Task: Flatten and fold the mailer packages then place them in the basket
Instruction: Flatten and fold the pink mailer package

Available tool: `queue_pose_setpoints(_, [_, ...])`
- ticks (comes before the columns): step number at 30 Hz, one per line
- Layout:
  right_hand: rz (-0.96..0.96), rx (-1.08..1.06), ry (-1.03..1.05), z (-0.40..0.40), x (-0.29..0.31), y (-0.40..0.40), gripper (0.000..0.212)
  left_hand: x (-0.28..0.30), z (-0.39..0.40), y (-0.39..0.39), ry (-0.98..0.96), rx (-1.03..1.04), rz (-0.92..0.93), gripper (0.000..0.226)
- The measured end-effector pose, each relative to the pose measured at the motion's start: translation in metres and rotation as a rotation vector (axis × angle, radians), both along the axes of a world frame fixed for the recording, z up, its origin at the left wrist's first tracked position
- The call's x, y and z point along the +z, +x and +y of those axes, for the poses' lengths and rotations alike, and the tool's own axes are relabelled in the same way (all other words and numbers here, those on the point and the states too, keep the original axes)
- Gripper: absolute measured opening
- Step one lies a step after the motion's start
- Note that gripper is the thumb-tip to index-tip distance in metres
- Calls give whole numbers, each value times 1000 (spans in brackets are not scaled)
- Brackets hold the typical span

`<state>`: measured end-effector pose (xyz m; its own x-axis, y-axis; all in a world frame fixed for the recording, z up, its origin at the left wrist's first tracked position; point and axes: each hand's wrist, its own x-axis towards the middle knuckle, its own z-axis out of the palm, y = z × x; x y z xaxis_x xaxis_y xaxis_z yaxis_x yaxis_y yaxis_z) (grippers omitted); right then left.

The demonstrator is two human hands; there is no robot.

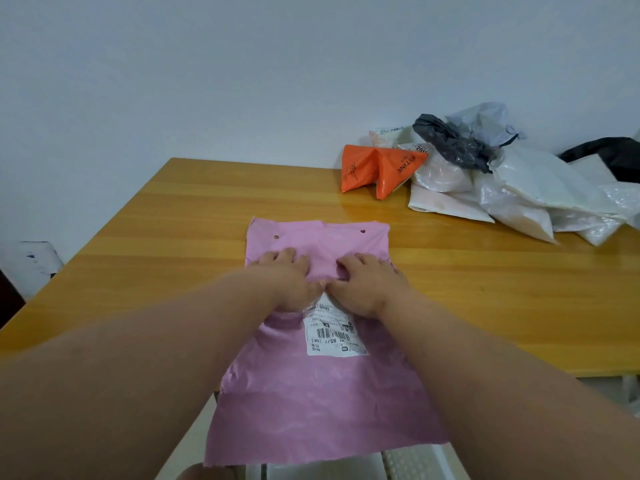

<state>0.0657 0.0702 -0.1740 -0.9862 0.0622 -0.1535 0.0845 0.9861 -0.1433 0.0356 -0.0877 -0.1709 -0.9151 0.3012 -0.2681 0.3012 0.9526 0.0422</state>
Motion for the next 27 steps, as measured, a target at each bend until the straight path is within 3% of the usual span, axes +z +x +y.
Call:
queue_pose_setpoints(3, [187,-50,-14,-2,13,-10,49,6,1,-8,27,-12,161,67])
queue_pose_setpoints(5, [246,-7,-18,-1,10,-12,53,0,2,-10,72,-25,200,68])
queue_pose_setpoints(10, [17,91,50,7,-13,-24,66,-19,3,-18,129,-19,79,67])
queue_pose_setpoints(27, [17,62,26,9,-24,-26,63,-23,5,-21,107,-21,91,66])
